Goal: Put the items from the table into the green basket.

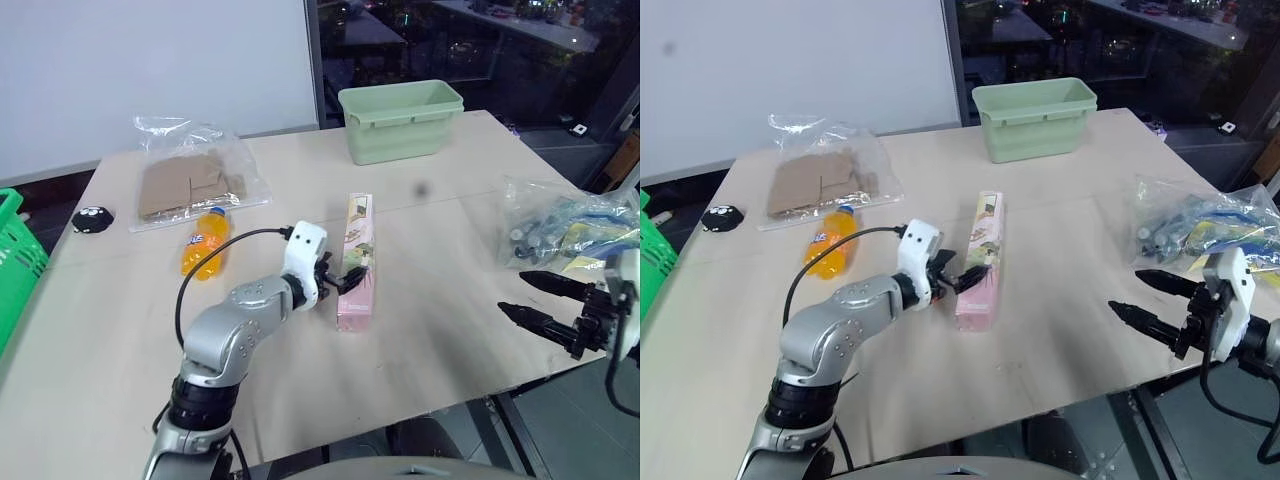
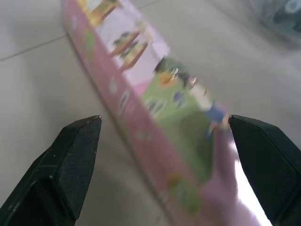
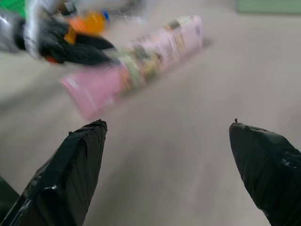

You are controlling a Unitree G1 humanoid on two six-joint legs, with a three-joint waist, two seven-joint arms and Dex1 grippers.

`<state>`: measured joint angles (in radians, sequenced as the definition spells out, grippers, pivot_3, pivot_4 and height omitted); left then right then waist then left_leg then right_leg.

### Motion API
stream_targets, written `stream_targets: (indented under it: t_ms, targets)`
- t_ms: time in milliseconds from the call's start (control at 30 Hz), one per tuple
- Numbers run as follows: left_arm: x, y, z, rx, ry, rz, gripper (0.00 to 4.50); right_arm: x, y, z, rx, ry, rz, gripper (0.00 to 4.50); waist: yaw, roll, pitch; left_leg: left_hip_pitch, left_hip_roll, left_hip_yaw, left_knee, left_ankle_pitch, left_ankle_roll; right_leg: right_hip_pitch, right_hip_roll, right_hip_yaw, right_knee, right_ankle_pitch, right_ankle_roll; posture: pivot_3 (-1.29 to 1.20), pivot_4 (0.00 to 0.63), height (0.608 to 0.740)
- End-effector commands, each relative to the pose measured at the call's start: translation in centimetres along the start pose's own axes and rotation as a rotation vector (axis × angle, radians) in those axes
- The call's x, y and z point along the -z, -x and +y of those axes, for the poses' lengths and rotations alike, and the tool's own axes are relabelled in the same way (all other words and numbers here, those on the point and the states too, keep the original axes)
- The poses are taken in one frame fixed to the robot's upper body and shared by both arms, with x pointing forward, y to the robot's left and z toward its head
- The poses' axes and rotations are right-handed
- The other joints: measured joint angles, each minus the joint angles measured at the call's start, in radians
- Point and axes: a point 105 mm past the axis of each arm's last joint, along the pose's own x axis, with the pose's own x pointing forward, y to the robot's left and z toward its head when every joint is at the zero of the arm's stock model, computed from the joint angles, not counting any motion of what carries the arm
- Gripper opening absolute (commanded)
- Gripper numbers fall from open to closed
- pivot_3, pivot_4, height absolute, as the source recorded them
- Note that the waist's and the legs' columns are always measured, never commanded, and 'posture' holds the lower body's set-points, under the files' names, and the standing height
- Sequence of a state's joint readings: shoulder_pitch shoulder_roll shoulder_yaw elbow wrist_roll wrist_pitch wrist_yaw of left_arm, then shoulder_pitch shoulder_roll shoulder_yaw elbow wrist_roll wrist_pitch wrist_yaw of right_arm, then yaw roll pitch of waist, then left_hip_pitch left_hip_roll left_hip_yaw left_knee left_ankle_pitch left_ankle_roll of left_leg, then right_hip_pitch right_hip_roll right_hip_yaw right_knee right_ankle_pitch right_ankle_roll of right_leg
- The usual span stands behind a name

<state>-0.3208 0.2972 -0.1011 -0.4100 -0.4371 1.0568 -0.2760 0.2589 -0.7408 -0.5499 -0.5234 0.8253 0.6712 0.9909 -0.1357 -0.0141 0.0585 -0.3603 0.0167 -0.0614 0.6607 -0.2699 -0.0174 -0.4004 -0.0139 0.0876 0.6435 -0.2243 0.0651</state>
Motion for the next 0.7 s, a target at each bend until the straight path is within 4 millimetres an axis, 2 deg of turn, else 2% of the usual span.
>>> stream_targets:
  t_ms: [33,133,267,467,600,633,700]
  targets:
    - [-0.2,-0.9,-0.4,-0.009,0.000,0.032,4.50,-0.8,0.8,1.6,-0.014,0.046,-0.017,4.41,-0.005,-0.001,-0.002,0.000,0.000,0.000,0.000,0.000,0.000,0.000,0.000,0.000,0.000,0.000,0.000,-0.23,0.000,0.740]
    - [0.5,-1.7,-0.9,0.000,0.018,0.076,4.50,-0.7,1.1,1.9,-0.006,0.034,-0.018,4.41,-0.022,-0.001,-0.003,-0.001,0.000,0.000,0.000,0.000,0.000,0.000,0.000,0.000,-0.001,0.000,0.001,-0.25,0.000,0.740]
    - [2.9,-3.0,-1.1,-0.025,0.004,0.190,4.50,-1.7,1.2,3.3,-0.057,0.050,-0.072,4.41,-0.043,0.000,-0.007,0.000,-0.002,0.000,0.000,0.000,0.000,0.003,-0.001,0.002,-0.001,-0.002,-0.002,-0.28,0.000,0.740]
    - [3.8,-3.8,-0.3,-0.081,0.023,0.216,4.50,-2.4,2.0,4.6,-0.107,0.108,-0.109,4.41,-0.066,-0.002,-0.015,0.006,-0.006,-0.002,0.000,0.000,0.000,0.010,-0.001,0.005,-0.003,-0.003,-0.001,-0.31,0.000,0.740]
    - [4.4,-3.6,0.4,-0.111,0.011,0.238,4.50,-2.1,3.1,4.8,-0.139,0.136,-0.118,4.41,-0.096,-0.003,-0.016,0.016,-0.007,-0.004,0.000,-0.003,-0.005,0.024,-0.002,0.005,-0.010,-0.004,0.001,-0.31,0.000,0.740]
    - [4.4,-3.5,0.6,-0.115,0.015,0.237,4.08,-2.1,3.3,4.7,-0.137,0.136,-0.117,4.50,-0.102,-0.003,-0.016,0.014,-0.008,-0.005,-0.001,-0.003,-0.005,0.024,-0.002,0.005,-0.013,-0.004,0.001,-0.31,0.000,0.740]
    - [4.2,-3.2,1.1,-0.138,0.017,0.236,3.67,-2.0,3.6,4.3,-0.123,0.147,-0.121,4.50,-0.113,-0.004,-0.018,0.014,-0.008,-0.005,-0.001,-0.003,-0.005,0.026,-0.003,0.006,-0.016,-0.004,0.001,-0.31,0.000,0.740]
